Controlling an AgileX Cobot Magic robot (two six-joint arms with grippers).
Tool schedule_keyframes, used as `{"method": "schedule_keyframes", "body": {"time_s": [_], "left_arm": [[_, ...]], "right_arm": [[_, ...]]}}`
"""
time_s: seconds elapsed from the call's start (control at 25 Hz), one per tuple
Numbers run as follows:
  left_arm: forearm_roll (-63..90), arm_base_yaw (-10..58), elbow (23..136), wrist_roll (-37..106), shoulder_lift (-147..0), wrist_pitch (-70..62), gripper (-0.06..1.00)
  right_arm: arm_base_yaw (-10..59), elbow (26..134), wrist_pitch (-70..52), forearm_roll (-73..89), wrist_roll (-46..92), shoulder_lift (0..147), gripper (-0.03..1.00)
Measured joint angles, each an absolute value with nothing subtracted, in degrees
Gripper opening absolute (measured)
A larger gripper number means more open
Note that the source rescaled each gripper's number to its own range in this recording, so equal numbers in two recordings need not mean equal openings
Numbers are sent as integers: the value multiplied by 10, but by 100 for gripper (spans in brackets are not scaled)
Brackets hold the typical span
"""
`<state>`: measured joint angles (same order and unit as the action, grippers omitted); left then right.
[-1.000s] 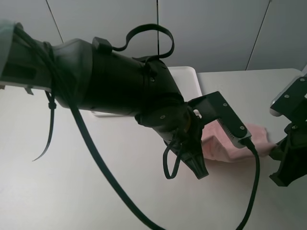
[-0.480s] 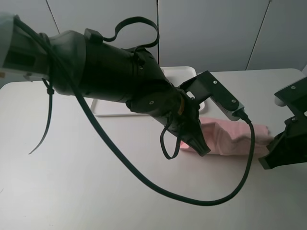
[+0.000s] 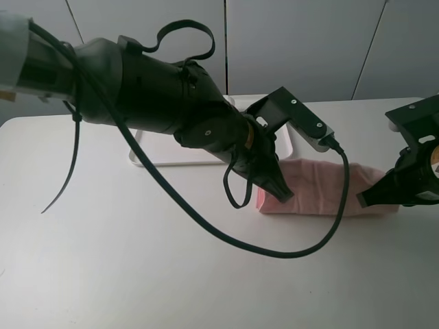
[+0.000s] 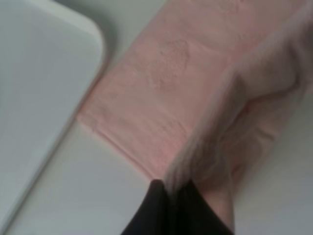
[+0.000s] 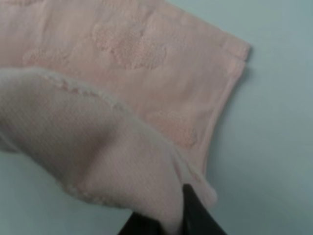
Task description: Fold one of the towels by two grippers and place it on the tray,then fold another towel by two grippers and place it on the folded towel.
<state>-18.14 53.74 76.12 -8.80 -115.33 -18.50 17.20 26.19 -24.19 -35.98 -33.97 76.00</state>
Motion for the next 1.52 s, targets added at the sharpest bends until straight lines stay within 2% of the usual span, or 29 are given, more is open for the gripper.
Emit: {"method": "schedule_keyframes", "body": {"time_s": [0.08, 0.16, 0.2, 0.24, 0.32, 0.36, 0.4, 0.48, 0.72, 1.0, 1.12, 1.24, 1.36, 1.52], "left_arm": [[-181, 532, 771, -88, -1158, -185, 7], [-181, 531, 778, -88, -1161, -182, 20], [-181, 531, 779, -88, -1161, -180, 30], [-181, 531, 779, -89, -1161, -179, 41], [-182, 531, 779, -96, -1162, -177, 71], [-183, 531, 779, -104, -1162, -177, 83], [-183, 531, 779, -110, -1162, -179, 91], [-183, 528, 779, -124, -1162, -183, 98], [-172, 517, 817, -167, -1167, -242, 100], [-57, 477, 928, -168, -1204, -384, 100], [-46, 468, 975, -163, -1238, -447, 100], [-30, 468, 1008, -162, -1270, -473, 98], [-12, 468, 1027, -161, -1289, -480, 91], [0, 468, 1040, -163, -1305, -480, 81]], "right_arm": [[172, 263, -242, -388, -371, 760, 2], [172, 263, -237, -412, -395, 760, 10], [172, 263, -233, -417, -403, 760, 19], [172, 263, -226, -425, -408, 760, 33], [172, 263, -217, -443, -434, 760, 69], [172, 263, -215, -459, -451, 760, 81], [172, 263, -217, -476, -472, 760, 92], [172, 263, -233, -507, -514, 760, 98], [172, 279, -267, -511, -563, 761, 95], [167, 373, -327, -341, -406, 802, 95], [134, 406, -340, -256, -332, 819, 95], [70, 429, -353, -136, -212, 831, 95], [-2, 446, -381, -30, -99, 843, 95], [-37, 454, -395, 11, -51, 865, 95]]}}
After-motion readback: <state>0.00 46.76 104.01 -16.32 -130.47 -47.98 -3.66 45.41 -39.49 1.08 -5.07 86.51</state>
